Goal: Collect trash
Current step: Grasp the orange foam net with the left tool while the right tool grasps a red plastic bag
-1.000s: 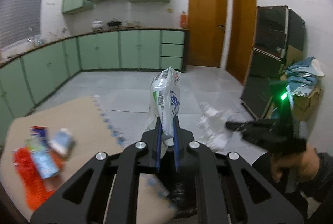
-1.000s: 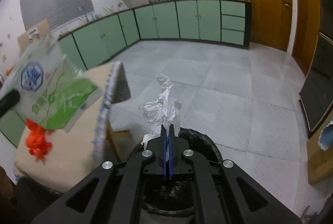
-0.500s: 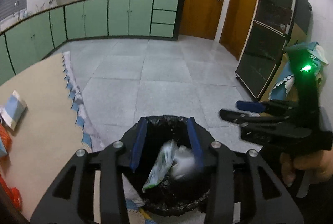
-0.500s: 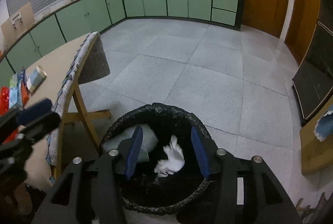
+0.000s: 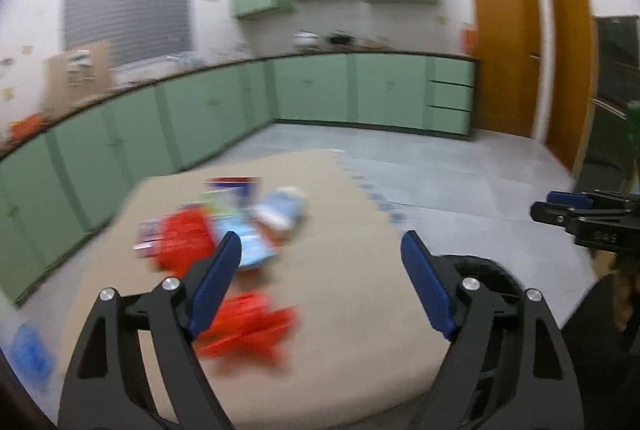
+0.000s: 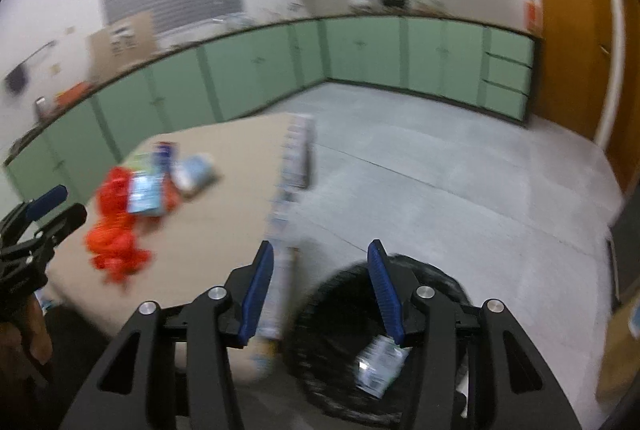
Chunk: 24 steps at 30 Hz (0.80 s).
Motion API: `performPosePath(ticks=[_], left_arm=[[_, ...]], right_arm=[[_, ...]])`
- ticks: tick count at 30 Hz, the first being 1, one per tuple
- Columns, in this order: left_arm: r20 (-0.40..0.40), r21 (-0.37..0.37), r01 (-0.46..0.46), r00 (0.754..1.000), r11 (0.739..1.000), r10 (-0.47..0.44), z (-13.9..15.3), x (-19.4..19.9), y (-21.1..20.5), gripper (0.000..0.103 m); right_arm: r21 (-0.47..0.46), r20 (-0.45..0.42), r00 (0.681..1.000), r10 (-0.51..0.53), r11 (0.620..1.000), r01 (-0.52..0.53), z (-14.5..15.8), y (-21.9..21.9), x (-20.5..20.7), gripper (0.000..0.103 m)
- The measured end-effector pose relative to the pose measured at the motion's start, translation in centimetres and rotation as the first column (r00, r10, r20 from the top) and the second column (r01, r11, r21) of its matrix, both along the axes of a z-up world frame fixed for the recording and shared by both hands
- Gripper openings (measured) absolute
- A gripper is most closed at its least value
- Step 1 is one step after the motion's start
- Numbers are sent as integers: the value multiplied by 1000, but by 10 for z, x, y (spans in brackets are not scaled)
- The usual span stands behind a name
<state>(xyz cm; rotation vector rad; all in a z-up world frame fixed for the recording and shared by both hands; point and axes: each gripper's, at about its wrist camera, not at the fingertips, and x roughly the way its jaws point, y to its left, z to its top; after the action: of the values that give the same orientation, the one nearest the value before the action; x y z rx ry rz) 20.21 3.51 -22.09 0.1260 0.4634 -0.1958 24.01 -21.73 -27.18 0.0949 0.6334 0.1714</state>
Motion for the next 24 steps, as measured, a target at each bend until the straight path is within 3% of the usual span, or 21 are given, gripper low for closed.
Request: performPosePath(ticks=[5,11,16,24], left_arm=[[60,33,-154,987,987,152,20,-34,59,85],[20,-3,-221,975,975,221,5,-41,106,85],[-5,-28,-236,972,971,236,-9,-44,129,85],[-32,-63,-232,973,971,231,-32,-21,147,85]], right_arm=[[5,13,982,186,982,-186,4,83,4,49],[-3,-11,938,346,938,-346,-9,170,14,49],[-4,-64,925,375,927,-376,-31,216,42,52],[-16,-136,927,351,934,-356,-73,248,82,52]])
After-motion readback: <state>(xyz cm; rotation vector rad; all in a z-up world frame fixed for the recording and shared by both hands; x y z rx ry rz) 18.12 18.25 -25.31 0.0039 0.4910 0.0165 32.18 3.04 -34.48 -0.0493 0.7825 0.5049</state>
